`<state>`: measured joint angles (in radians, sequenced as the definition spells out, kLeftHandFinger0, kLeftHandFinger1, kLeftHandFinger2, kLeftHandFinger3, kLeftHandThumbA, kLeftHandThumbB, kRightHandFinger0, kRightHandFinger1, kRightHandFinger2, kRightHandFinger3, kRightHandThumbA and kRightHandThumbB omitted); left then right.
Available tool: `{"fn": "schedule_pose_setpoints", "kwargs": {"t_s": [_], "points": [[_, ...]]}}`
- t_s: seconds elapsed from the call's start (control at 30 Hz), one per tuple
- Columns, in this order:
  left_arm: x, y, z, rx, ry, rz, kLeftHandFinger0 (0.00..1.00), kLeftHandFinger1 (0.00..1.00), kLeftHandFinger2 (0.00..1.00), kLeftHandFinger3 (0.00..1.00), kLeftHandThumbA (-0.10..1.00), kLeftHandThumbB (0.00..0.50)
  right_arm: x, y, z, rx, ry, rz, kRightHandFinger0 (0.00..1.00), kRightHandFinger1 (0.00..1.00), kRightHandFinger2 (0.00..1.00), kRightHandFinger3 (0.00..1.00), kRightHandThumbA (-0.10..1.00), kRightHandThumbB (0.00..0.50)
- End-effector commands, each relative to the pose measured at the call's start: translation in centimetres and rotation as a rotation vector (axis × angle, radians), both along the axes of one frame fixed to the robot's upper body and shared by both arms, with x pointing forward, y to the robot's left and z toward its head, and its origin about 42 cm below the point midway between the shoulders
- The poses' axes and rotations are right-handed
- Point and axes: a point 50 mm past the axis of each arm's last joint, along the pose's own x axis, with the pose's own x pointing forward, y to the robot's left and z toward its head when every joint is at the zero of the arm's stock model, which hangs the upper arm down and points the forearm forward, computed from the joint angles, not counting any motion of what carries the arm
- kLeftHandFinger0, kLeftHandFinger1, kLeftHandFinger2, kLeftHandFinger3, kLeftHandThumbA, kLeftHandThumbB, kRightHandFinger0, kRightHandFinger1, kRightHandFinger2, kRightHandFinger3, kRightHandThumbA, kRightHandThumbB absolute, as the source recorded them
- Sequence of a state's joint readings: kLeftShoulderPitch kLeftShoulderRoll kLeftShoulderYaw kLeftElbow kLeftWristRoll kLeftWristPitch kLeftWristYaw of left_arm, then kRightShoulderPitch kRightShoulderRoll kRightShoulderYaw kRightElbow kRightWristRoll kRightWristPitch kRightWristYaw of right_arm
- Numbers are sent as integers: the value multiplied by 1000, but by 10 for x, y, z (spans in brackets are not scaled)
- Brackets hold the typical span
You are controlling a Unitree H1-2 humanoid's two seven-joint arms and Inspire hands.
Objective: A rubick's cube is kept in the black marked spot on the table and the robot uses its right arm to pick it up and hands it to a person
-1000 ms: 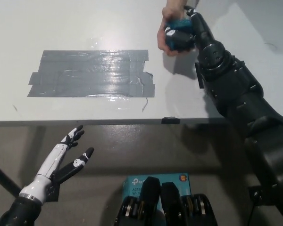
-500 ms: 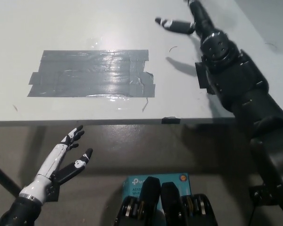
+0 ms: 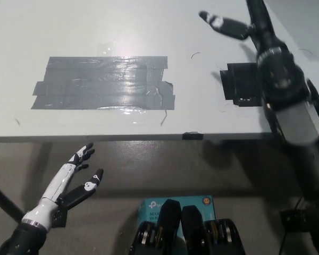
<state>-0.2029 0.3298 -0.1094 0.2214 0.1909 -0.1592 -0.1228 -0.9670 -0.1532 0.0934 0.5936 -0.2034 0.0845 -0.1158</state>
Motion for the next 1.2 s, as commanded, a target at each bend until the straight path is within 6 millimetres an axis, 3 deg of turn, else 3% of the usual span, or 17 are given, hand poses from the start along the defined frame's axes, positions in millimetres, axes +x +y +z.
{"fn": "schedule_pose_setpoints", "kwargs": {"t_s": [0.0, 0.1, 0.3, 0.4, 0.47, 0.57, 0.6, 0.63, 0.73, 1.17], "points": [[3, 2, 9, 3, -55, -16, 933, 1000, 1000, 1000, 564, 85, -152, -48, 66, 28, -463, 111, 1000, 1000, 1000, 1000, 908, 440], [-8, 2, -3, 0, -25, -9, 935, 1000, 1000, 1000, 565, 88, -189, -56, 26, 80, -467, 160, 1000, 1000, 1000, 1000, 851, 394], [-29, 6, -21, 0, 18, 11, 934, 1000, 1000, 1000, 578, 85, -230, -63, -36, 142, -402, 156, 1000, 1000, 1000, 1000, 795, 313], [-32, 11, -22, 5, 26, 20, 924, 1000, 1000, 1000, 558, 75, -232, -66, -64, 197, -361, 113, 1000, 1000, 1000, 1000, 816, 325], [-32, 11, -23, 4, 26, 23, 923, 1000, 1000, 1000, 547, 68, -232, -67, -76, 216, -333, 94, 1000, 1000, 1000, 1000, 823, 306], [-30, 9, -21, 5, 32, 22, 939, 1000, 1000, 1000, 568, 92, -232, -68, -99, 228, -274, 86, 1000, 1000, 1000, 1000, 775, 275], [-29, 8, -20, 3, 33, 21, 941, 1000, 1000, 1000, 572, 93, -232, -67, -105, 229, -259, 83, 1000, 1000, 1000, 1000, 695, 254], [-29, 8, -19, 1, 32, 21, 942, 1000, 1000, 1000, 574, 90, -231, -67, -112, 222, -243, 75, 1000, 1000, 1000, 1000, 783, 267], [-28, 9, -19, -2, 30, 14, 945, 1000, 1000, 1000, 591, 87, -226, -67, -142, 245, -153, 43, 1000, 1000, 1000, 1000, 752, 246], [-19, 5, -12, -12, 2, 7, 948, 1000, 1000, 1000, 652, 102, -208, -74, -198, 302, 6, 8, 1000, 1000, 1000, 1000, 753, 277]]}}
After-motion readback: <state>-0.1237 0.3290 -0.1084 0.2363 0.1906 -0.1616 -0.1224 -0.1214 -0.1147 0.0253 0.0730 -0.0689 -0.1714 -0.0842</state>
